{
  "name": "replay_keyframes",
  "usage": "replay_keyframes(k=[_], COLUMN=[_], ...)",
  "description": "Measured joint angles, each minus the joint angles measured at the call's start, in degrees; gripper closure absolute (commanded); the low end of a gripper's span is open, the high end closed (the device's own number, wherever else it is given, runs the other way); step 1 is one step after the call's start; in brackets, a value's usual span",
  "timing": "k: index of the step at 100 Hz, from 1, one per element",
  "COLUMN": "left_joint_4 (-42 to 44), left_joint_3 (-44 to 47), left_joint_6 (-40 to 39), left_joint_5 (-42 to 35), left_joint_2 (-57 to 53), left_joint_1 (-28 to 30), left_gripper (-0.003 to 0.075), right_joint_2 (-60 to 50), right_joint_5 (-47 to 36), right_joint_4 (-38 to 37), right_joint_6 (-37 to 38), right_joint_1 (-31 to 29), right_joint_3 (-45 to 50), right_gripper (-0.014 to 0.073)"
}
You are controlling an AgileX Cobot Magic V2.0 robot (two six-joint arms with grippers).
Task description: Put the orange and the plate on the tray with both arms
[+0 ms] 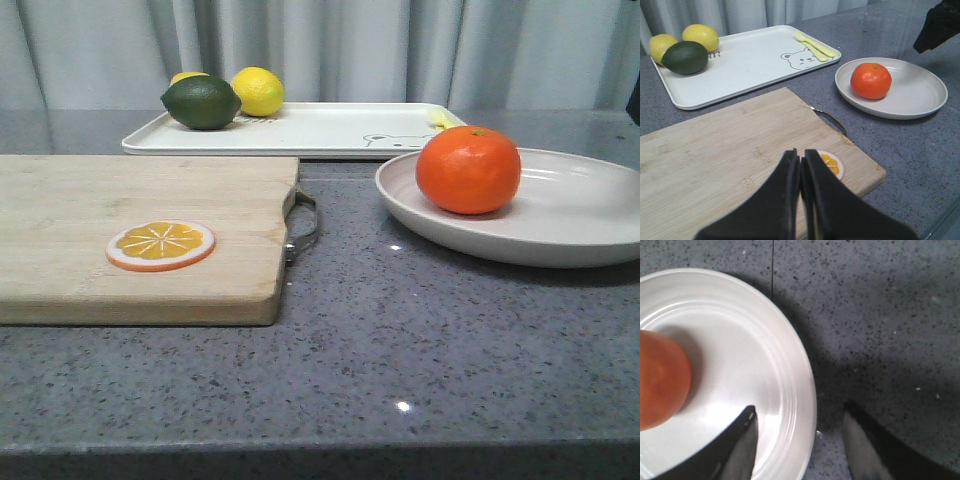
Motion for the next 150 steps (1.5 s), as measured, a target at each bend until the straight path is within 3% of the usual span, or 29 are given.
replay_keyframes(k=[47,104,150], left_joint_4=[0.0,0.0,0.0], left_joint_3=[0.02,0.02,0.02], left_joint_6=[0.0,0.0,-0.1], left_joint_5=[0.0,0.0,0.0], left_joint_2=[0.0,0.0,0.0], left_joint_1=[0.0,0.0,0.0], left_gripper=[0.0739,0.0739,0.0739], right_joint_2=[9.39,9.99,10.15], right_joint_5=[0.23,0.9,4.45], right_joint_4=[0.23,0.76,1.88], right_joint_6=[0.01,-0.28,-0.28], right_joint_1=[0.0,0.0,0.0], right_joint_3=[-2.45,-2.62,-5.79], right_gripper=[0.0205,0.0665,0.066])
